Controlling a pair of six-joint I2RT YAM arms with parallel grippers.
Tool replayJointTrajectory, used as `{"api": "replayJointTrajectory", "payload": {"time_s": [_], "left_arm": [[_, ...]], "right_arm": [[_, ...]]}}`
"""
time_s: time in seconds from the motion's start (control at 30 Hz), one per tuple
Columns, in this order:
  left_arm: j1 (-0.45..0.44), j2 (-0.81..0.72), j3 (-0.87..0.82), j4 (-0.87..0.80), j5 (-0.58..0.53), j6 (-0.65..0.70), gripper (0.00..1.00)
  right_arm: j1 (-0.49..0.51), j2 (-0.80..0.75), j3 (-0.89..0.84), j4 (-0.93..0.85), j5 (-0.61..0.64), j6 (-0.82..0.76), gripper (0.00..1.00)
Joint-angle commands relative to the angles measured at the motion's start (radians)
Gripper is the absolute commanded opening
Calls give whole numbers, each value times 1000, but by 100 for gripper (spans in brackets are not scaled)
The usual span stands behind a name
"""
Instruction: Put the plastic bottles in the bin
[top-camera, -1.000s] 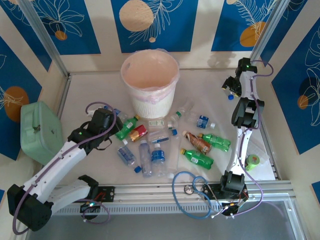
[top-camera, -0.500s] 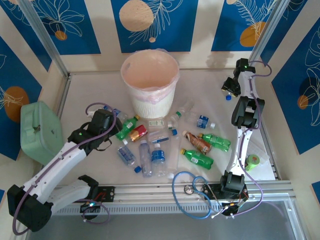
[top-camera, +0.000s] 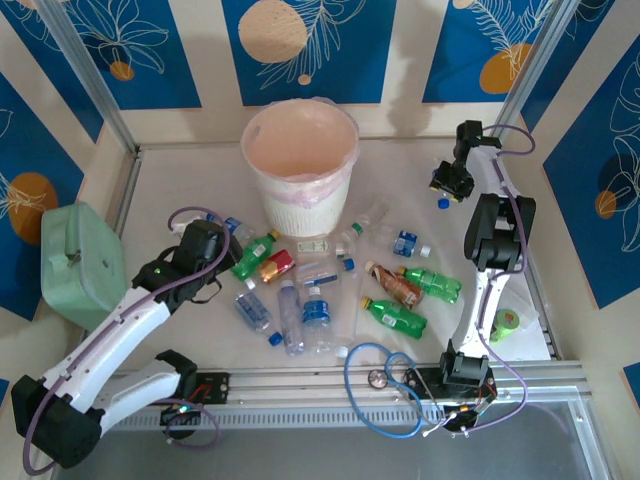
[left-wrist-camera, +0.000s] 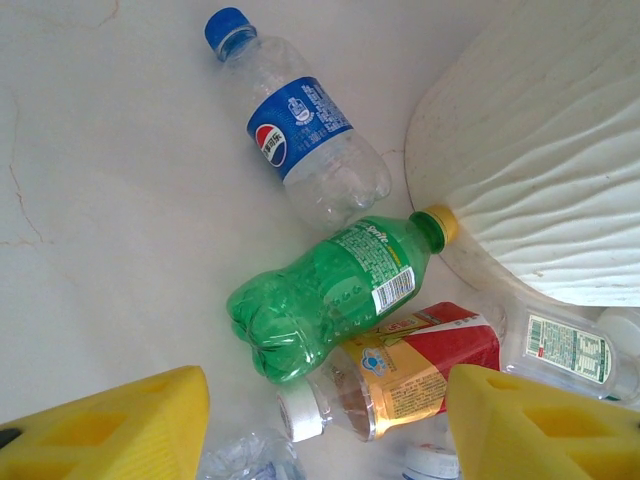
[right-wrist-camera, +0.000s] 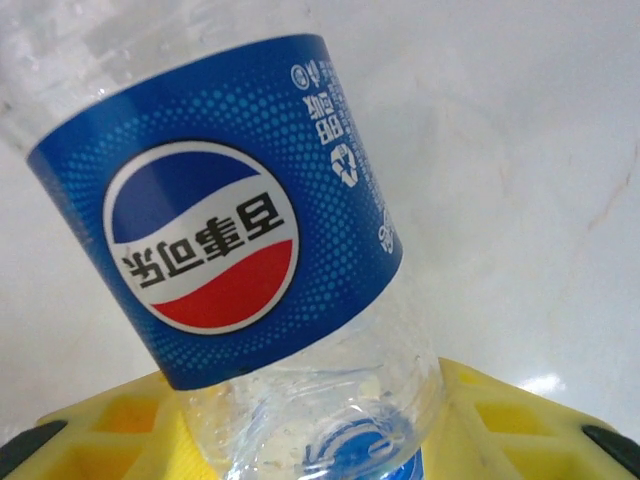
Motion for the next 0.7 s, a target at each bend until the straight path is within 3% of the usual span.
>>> {"api": "replayJointTrajectory", "payload": {"time_s": [0.0, 0.3, 0.47, 0.67], "left_arm": [[-1, -12, -2, 1, -13, 6, 64], [1, -7, 40, -11, -17, 25, 64], [3, 11, 44, 4, -6, 28, 64], [7, 35, 79, -25, -27, 19, 64]], "right_arm": [[31, -100, -107, 44, -17, 33, 46], [131, -395, -272, 26, 51, 44, 46], [204, -554, -216, -64, 97, 31, 46], [343, -609, -12, -167, 105, 48, 46]]}}
